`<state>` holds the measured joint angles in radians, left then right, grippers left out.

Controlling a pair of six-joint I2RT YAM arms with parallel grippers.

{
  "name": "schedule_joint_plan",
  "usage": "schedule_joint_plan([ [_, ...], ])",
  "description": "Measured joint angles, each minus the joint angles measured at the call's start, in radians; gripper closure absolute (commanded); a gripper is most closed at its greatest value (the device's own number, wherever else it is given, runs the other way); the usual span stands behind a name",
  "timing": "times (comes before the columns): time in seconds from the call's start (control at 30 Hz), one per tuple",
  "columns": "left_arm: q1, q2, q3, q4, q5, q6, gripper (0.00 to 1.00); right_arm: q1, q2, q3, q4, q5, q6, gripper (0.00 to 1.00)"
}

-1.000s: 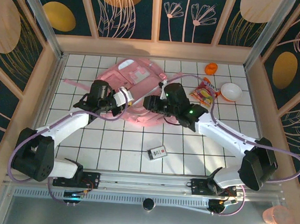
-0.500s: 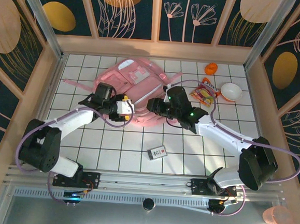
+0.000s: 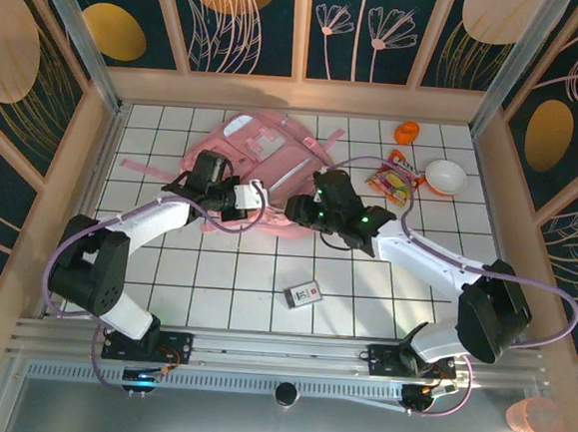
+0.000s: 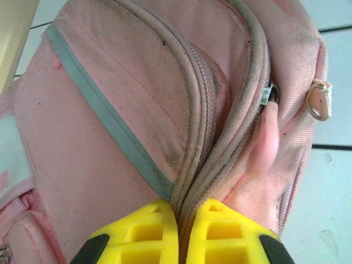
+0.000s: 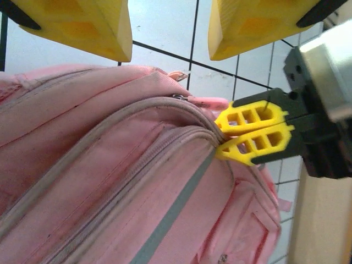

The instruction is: Pack the student bag

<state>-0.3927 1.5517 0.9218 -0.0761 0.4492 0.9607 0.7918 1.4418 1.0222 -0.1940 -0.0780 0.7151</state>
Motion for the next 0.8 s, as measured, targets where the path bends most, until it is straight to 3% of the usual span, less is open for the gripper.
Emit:
schedule_joint_plan([
  [0.23, 0.0, -0.026, 0.0, -0.001, 0.025, -0.114, 1.0, 0.078, 0.112, 0.117, -0.053, 0.078, 0.0, 0.56],
  [0.8, 0.013, -0.025, -0.066, 0.148, 0.135, -0.314, 1.0, 0.046, 0.205, 0.177, -0.062, 0.092, 0.084, 0.5],
])
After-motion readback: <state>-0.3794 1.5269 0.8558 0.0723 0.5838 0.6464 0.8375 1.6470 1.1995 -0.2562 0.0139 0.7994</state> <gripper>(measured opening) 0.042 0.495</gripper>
